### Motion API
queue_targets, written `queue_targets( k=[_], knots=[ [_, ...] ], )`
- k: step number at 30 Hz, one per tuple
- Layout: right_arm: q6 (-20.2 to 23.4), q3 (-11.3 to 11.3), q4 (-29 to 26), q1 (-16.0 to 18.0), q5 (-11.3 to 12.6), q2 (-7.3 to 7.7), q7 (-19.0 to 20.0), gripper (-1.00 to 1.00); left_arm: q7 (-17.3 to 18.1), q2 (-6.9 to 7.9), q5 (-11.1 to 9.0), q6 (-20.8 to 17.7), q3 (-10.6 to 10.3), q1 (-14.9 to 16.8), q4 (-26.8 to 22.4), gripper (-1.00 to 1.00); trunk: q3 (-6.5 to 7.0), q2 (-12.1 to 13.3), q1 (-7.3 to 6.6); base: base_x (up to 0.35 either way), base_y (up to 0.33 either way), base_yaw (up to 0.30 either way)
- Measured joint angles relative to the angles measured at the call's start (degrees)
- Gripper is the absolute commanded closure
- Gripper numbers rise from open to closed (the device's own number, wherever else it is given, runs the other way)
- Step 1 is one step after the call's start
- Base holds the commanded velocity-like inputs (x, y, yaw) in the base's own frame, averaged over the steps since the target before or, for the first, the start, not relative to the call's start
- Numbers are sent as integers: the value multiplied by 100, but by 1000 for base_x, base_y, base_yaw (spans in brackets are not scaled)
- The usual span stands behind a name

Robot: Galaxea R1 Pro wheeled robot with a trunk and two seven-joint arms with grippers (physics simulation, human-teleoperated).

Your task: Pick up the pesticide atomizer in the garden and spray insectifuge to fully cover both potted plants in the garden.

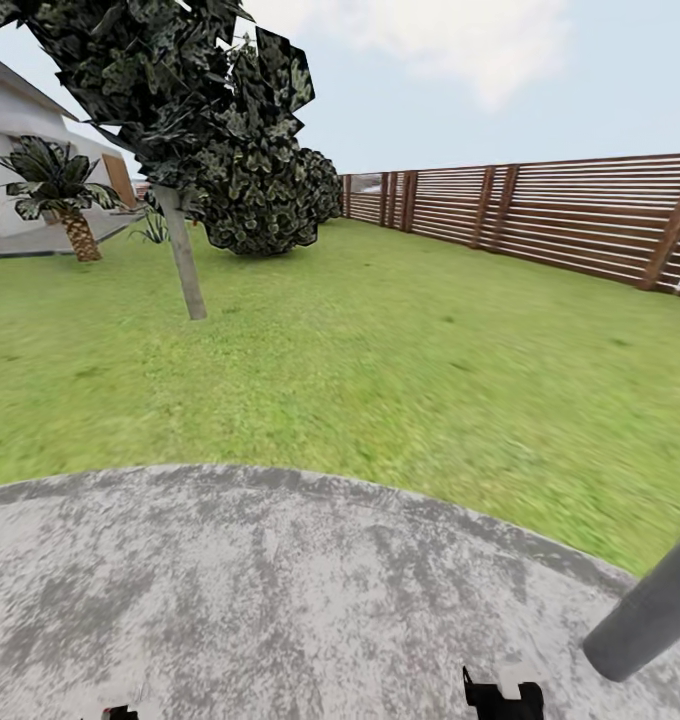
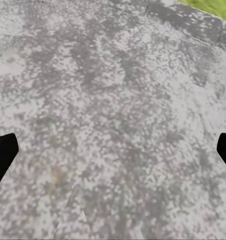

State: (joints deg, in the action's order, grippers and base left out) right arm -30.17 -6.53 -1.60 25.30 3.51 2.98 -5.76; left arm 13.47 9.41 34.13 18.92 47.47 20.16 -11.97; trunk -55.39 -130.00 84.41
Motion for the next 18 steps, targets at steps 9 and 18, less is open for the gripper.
queue_targets(
  k=[9,18],
  knots=[
    [0,0,0,0,0,0,0,-100,-1,9,0,0,10,0,0,100,0,0,0,337,0,278],
    [0,0,0,0,0,0,0,-100,0,9,0,0,11,0,0,100,0,0,0,337,1,278]
  ],
)
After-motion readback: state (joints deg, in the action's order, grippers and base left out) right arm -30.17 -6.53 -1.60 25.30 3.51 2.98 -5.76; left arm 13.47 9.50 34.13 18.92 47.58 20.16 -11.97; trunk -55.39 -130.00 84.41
